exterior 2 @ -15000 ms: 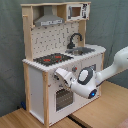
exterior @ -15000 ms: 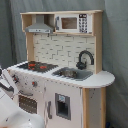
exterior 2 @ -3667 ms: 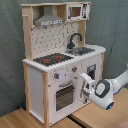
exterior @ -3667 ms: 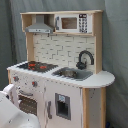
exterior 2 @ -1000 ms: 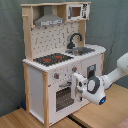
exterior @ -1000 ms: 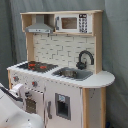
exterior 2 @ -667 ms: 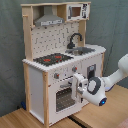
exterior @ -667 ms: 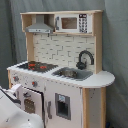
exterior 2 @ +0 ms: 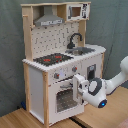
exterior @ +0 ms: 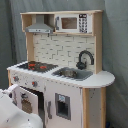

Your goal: Play with the kitchen

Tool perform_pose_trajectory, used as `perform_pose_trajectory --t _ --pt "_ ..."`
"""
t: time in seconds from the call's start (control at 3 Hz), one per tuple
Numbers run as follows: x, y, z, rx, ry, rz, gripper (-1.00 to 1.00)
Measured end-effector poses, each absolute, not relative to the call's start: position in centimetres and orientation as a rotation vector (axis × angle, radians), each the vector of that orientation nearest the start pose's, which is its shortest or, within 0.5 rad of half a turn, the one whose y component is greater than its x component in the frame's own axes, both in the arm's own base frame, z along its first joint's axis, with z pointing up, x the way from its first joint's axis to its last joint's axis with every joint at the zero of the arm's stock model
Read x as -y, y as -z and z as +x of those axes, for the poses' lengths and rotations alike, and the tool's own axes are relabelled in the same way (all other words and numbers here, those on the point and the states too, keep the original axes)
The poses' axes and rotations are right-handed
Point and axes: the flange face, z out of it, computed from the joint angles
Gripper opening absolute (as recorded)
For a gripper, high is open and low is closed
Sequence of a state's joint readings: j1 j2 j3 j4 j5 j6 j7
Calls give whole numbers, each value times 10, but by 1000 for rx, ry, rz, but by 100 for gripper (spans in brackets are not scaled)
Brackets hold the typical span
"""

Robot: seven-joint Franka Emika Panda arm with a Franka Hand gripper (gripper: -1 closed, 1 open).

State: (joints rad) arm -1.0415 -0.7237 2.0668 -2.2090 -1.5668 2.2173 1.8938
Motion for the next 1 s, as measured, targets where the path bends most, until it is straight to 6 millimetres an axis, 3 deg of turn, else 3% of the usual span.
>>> perform_pose_trajectory --t 1.0 --pt "-466 -238 296 -526 -1578 1735 -100"
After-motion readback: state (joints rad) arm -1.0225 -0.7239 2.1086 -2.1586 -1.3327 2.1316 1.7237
